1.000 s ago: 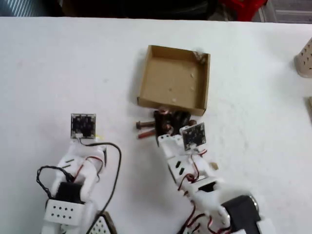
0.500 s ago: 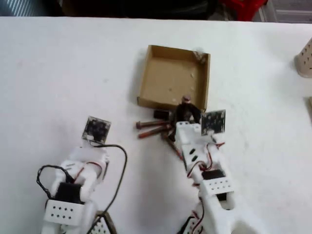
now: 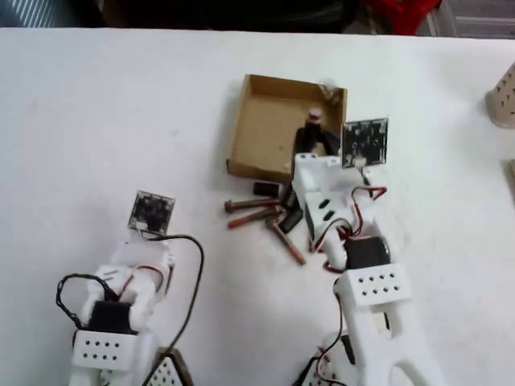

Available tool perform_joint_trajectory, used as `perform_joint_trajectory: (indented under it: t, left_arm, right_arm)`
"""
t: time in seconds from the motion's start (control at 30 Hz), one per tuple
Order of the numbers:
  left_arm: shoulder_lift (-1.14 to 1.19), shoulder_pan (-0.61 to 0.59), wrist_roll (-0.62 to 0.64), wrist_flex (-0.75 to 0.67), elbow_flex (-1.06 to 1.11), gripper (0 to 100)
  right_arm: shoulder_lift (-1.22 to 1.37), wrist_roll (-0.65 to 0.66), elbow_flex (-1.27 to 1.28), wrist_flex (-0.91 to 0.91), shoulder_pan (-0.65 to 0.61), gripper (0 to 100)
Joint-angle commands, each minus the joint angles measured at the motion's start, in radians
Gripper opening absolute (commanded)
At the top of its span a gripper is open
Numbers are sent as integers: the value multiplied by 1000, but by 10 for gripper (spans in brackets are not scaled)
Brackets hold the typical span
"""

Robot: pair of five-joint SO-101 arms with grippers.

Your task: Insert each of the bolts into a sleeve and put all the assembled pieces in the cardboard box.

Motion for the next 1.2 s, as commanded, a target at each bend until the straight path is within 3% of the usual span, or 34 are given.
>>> perform_joint_trajectory:
  t: [0.0, 0.47, 0.8, 1.07, 1.17]
  left_arm:
    - [-15, -12, -9, -3, -3, 23]
    - [-15, -12, -9, -3, -3, 23]
    - [-15, -12, -9, -3, -3, 23]
    - [-15, -12, -9, -3, -3, 23]
    - [-15, -12, -9, -3, -3, 23]
  right_arm:
    - [39, -2, -172, 76, 10, 21]
    - [707, -2, -752, 355, 128, 21]
    - [1144, -2, -1191, 670, 130, 21]
    - [1469, -2, -1471, 717, 170, 22]
    - [1546, 64, -1556, 780, 165, 22]
